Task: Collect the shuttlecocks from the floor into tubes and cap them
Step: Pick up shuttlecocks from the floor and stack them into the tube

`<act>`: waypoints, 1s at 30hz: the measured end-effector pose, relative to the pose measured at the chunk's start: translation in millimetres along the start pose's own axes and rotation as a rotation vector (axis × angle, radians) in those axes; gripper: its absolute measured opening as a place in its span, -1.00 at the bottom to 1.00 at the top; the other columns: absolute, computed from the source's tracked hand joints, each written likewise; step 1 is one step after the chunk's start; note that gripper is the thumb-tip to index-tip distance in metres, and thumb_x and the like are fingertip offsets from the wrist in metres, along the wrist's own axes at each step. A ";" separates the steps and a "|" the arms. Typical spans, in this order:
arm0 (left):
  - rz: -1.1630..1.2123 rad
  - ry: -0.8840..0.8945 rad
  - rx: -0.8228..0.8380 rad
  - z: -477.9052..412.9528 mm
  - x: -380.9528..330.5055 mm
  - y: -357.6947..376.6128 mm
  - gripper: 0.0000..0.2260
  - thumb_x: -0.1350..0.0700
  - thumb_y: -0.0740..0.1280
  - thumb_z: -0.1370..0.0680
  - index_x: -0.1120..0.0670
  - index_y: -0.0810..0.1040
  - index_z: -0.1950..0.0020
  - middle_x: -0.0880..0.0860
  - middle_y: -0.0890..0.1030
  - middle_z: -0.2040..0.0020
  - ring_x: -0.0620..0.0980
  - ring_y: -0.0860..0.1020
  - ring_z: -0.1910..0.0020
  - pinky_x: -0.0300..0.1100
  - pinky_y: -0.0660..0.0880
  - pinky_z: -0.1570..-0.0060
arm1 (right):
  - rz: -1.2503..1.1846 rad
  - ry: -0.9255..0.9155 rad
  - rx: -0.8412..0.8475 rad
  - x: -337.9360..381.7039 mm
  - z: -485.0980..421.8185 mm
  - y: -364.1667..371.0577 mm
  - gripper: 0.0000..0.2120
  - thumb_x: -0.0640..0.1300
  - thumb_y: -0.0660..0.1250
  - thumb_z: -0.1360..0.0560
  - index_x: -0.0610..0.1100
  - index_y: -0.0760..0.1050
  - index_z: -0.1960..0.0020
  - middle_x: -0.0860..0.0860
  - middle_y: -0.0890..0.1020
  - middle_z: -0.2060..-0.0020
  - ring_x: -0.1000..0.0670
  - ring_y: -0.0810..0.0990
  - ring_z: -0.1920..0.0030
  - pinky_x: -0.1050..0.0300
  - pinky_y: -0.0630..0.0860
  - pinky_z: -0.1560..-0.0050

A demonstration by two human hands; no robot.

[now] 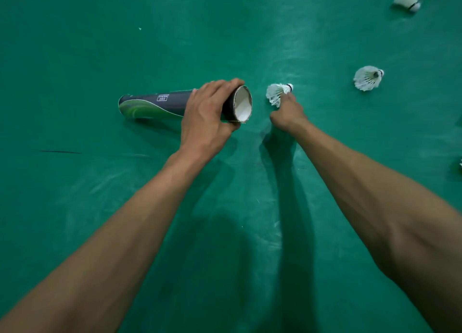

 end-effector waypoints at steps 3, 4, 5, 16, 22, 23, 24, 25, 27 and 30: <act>-0.007 -0.010 -0.003 -1.8 -1.6 0.8 -0.31 0.05 0.56 -0.29 -0.05 0.53 -0.43 -0.04 0.59 -0.31 0.07 0.52 -0.30 0.22 0.39 -0.34 | -0.085 -0.049 -0.101 2.6 6.2 -5.8 -0.44 -0.27 0.22 -0.46 -0.24 0.30 -0.46 -0.17 0.36 -0.42 -0.25 0.41 -0.37 -0.14 0.39 -0.38; -0.008 -0.020 -0.004 -2.7 -2.1 0.6 -0.31 0.06 0.56 -0.29 -0.06 0.53 -0.43 -0.05 0.59 -0.30 0.06 0.51 -0.30 0.22 0.39 -0.34 | -0.128 -0.061 -0.161 3.5 9.3 -10.9 -0.47 -0.29 0.23 -0.46 -0.26 0.35 -0.43 -0.18 0.39 -0.39 -0.23 0.44 -0.35 -0.07 0.40 -0.35; -0.010 -0.030 -0.003 -3.2 -2.1 0.2 -0.31 0.06 0.56 -0.30 -0.07 0.52 -0.43 -0.06 0.59 -0.30 0.06 0.51 -0.29 0.21 0.39 -0.34 | -0.160 -0.077 -0.233 5.5 14.9 -18.0 -0.51 -0.32 0.23 -0.46 -0.28 0.40 -0.40 -0.20 0.44 -0.36 -0.22 0.47 -0.32 -0.02 0.39 -0.31; 0.030 -0.056 -0.022 -1.3 -1.8 -28.0 -0.29 0.09 0.55 -0.30 -0.07 0.49 -0.45 -0.08 0.58 -0.33 0.00 0.50 -0.33 0.08 0.44 -0.33 | -0.475 -0.442 -0.673 41.9 118.7 -92.8 -0.82 -0.03 0.44 -0.51 -0.15 0.60 0.14 -0.04 0.65 0.22 -0.01 0.60 0.21 0.02 0.52 0.10; 0.038 -0.048 -0.060 1.2 -28.4 -54.4 -0.26 -0.01 0.55 -0.28 -0.11 0.48 -0.47 -0.06 0.61 -0.32 0.03 0.57 -0.28 0.10 0.48 -0.29 | -0.596 -0.611 -0.762 67.1 186.5 -130.7 -0.86 -0.08 0.46 -0.51 -0.15 0.61 0.13 0.02 0.65 0.20 0.13 0.57 0.25 0.25 0.49 0.15; 0.048 -0.043 -0.064 0.6 -34.6 -57.9 -0.26 -0.04 0.55 -0.28 -0.09 0.48 -0.47 -0.05 0.63 -0.30 0.03 0.58 -0.25 0.10 0.49 -0.27 | -0.549 -0.661 -0.742 76.5 195.1 -128.2 -0.87 -0.09 0.47 -0.50 -0.16 0.62 0.13 0.01 0.66 0.20 0.13 0.58 0.25 0.30 0.47 0.14; 0.067 -0.041 -0.068 0.2 -40.5 -61.1 -0.26 -0.05 0.55 -0.28 -0.08 0.49 -0.46 -0.04 0.64 -0.28 0.04 0.60 -0.23 0.09 0.51 -0.25 | -0.495 -0.704 -0.716 85.7 201.3 -124.6 -0.88 -0.10 0.47 -0.49 -0.16 0.64 0.12 0.01 0.67 0.20 0.12 0.59 0.24 0.35 0.45 0.14; 0.092 -0.044 -0.077 0.2 -46.2 -64.4 -0.28 -0.07 0.54 -0.28 -0.07 0.50 -0.45 -0.04 0.65 -0.25 0.03 0.61 -0.20 0.08 0.52 -0.23 | -0.448 -0.731 -0.681 93.3 204.9 -121.3 -0.89 -0.10 0.47 -0.48 -0.16 0.66 0.10 0.01 0.69 0.19 0.10 0.61 0.23 0.34 0.45 0.14; 0.156 -0.051 -0.108 1.9 -56.2 -72.6 -0.31 -0.09 0.54 -0.32 -0.09 0.51 -0.44 -0.07 0.66 -0.21 0.00 0.62 -0.19 0.05 0.53 -0.22 | -0.375 -0.756 -0.613 104.3 208.8 -119.5 -0.85 -0.09 0.43 -0.48 -0.13 0.68 0.00 -0.01 0.72 0.11 0.01 0.65 0.18 0.19 0.53 0.09; 0.255 -0.075 -0.139 4.7 -63.8 -84.7 -0.32 -0.10 0.54 -0.33 -0.13 0.50 -0.45 -0.08 0.66 -0.22 -0.02 0.63 -0.21 0.05 0.53 -0.25 | -0.260 -0.836 -0.527 118.1 221.8 -129.5 -0.69 -0.10 0.37 -0.49 -0.06 0.63 -0.22 -0.05 0.68 -0.06 -0.05 0.64 0.07 0.02 0.57 -0.07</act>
Point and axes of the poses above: each hand's wrist, its own z-axis away from the middle knuckle, its own y-axis out of the palm, x = y × z, the point moved 9 cm from there along -z, towards the middle knuckle
